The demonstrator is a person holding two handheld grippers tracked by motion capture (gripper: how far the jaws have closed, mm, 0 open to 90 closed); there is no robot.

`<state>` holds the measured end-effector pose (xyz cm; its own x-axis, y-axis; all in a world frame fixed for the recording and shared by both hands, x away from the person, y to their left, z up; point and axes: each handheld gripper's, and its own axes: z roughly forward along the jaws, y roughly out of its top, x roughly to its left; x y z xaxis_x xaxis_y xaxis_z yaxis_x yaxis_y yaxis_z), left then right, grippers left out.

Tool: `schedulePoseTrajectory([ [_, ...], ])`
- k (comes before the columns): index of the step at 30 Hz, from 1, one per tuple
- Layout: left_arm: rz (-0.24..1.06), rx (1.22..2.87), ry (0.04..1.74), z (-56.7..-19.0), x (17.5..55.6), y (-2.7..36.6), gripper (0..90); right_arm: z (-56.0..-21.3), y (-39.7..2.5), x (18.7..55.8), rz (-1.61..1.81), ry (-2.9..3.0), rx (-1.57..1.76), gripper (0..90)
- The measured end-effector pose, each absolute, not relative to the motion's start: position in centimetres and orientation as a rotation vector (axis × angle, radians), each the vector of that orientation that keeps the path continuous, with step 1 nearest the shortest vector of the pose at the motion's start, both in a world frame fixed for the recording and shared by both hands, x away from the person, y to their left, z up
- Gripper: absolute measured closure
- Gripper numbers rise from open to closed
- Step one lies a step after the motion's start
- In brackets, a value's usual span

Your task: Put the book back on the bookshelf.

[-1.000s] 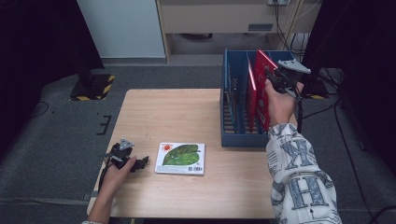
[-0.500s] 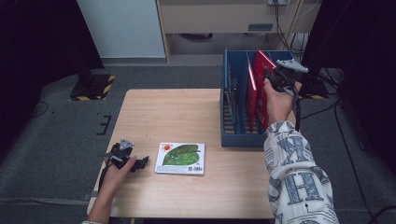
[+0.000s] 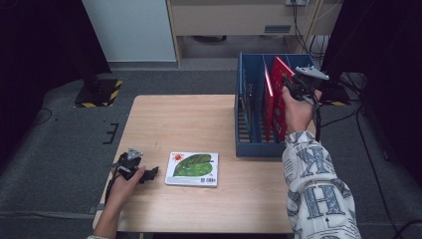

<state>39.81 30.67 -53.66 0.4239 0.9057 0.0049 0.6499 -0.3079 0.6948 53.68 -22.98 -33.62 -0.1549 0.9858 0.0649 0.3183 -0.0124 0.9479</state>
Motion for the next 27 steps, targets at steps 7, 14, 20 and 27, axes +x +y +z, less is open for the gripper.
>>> schedulePoseTrajectory([
  [7,0.535,2.062,1.309,-53.7,39.8,30.7,0.0,-34.5,-22.7,53.7,1.182,1.563,1.401,79.0],
  [14,0.534,2.063,1.308,-53.7,39.8,30.7,0.0,-34.8,-22.5,54.0,1.168,1.568,1.401,78.9],
  [20,0.534,2.064,1.306,-53.7,39.8,30.6,0.0,-35.3,-22.2,54.1,1.164,1.57,1.406,78.8],
  [27,0.534,2.064,1.306,-53.7,39.9,30.6,0.0,-35.6,-22.3,54.2,1.163,1.572,1.411,78.8],
])
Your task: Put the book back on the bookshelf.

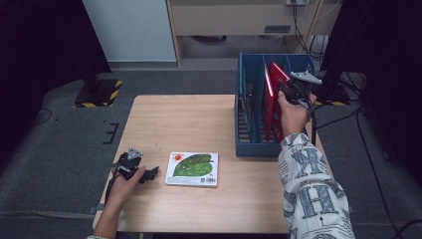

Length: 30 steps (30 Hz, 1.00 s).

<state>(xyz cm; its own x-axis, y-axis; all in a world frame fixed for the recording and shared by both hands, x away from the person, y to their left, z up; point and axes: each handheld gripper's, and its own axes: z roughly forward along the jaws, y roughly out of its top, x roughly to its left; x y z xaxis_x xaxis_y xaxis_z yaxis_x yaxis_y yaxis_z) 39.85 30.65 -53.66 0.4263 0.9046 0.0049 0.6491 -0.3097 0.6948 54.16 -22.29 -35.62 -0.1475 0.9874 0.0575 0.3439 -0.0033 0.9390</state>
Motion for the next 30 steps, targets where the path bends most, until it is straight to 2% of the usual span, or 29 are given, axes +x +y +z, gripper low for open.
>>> schedulePoseTrajectory([
  [30,0.534,2.061,1.306,-53.68,39.88,30.57,0.0,-35.81,-21.82,53.36,1.076,1.63,1.427,78.4],
])
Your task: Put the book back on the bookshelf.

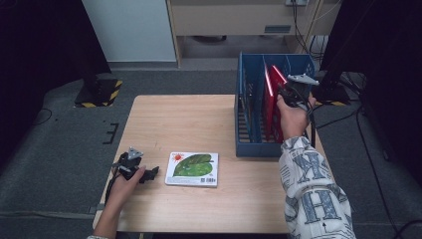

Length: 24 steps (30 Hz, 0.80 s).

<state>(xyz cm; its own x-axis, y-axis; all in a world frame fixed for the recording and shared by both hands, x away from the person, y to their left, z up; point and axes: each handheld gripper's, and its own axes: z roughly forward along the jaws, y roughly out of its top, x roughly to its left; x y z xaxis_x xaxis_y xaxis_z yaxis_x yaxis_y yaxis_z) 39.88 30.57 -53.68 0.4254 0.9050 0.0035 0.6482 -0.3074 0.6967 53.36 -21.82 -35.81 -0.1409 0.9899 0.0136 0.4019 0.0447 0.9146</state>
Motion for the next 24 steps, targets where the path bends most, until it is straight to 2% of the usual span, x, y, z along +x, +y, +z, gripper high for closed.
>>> schedulePoseTrajectory([
  [24,0.534,2.065,1.304,-53.7,39.9,30.5,0.0,-35.5,-22.8,51.8,1.067,1.703,1.459,76.1],
])
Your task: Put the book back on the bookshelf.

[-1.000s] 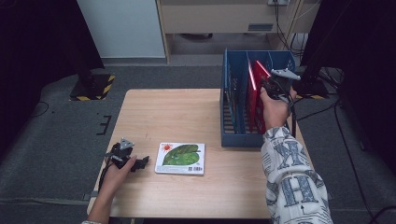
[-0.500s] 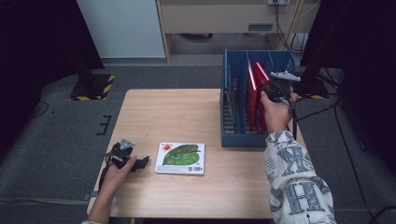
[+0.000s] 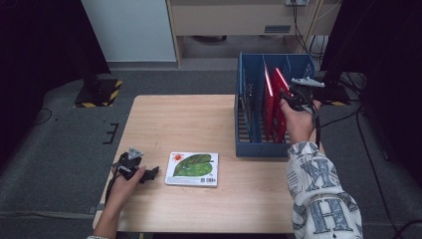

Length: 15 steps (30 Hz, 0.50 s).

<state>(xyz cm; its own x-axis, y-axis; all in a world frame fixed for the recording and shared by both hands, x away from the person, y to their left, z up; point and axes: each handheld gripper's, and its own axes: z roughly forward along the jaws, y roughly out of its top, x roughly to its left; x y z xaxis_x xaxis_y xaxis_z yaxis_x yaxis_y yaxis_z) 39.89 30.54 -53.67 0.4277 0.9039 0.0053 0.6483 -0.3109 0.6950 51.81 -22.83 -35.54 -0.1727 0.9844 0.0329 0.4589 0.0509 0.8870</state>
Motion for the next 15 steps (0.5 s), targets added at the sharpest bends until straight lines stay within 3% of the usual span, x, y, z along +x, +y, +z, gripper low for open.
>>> schedulePoseTrajectory([
  [15,0.533,2.066,1.303,-53.66,39.92,30.49,0.0,-35.14,-23.29,51.34,1.075,1.722,1.465,73.4],
])
